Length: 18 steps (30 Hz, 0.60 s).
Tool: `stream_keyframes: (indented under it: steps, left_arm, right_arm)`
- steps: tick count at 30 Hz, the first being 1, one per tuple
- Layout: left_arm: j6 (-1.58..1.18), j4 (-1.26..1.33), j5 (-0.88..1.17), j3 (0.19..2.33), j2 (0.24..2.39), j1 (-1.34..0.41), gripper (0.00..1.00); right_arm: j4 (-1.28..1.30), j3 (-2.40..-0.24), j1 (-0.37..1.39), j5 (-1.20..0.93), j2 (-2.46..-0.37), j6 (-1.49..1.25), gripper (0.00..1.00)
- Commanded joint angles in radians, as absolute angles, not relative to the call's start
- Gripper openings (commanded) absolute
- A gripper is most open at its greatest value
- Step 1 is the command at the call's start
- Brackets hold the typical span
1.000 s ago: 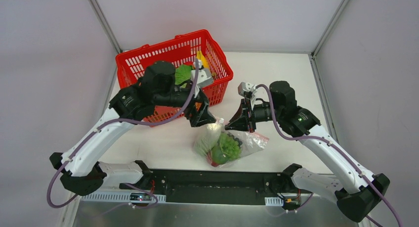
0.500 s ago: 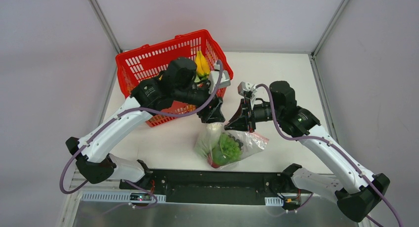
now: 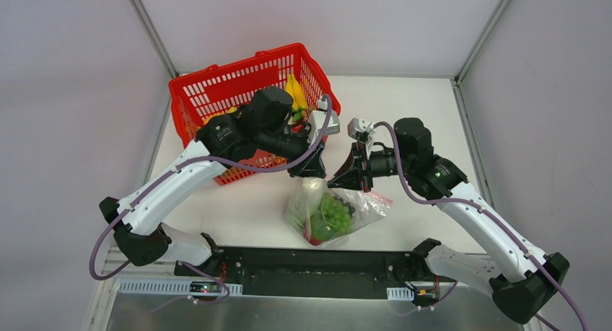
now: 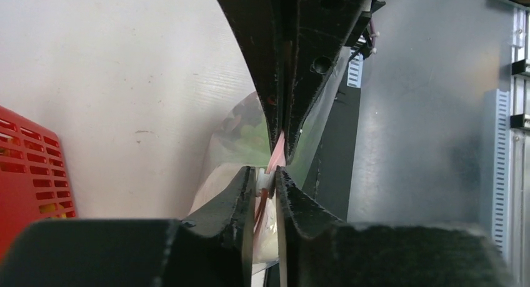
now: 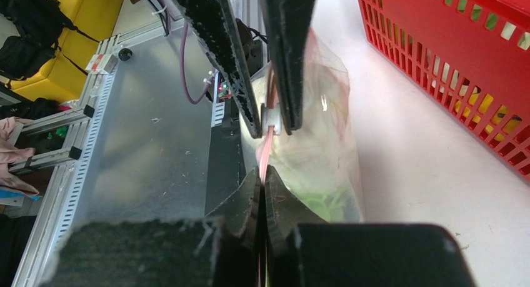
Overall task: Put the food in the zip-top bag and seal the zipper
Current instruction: Zip the zipper food storage bag at the center of the board.
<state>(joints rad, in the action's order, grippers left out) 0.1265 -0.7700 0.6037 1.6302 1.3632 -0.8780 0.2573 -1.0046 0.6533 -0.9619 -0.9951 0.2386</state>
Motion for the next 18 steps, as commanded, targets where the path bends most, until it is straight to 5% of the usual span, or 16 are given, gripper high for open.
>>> stream_keyframes:
  steps: [1, 4, 18]
  left_arm:
    - [0.172, -0.816, 0.613, 1.653, 1.341, -0.881, 0.08]
    - [0.183, -0.826, 0.581, 1.648, 1.325, -0.881, 0.0]
    - [0.26, -0.909, 0.4, 1.569, 1.174, -0.878, 0.0]
  right_arm:
    - [0.156, -1.023, 0.66, -0.994, -0.962, 0.222, 0.0]
    - [0.166, -1.022, 0.66, -0.984, -0.959, 0.225, 0.0]
    - [0.222, -1.032, 0.66, -0.942, -0.965, 0.258, 0.0]
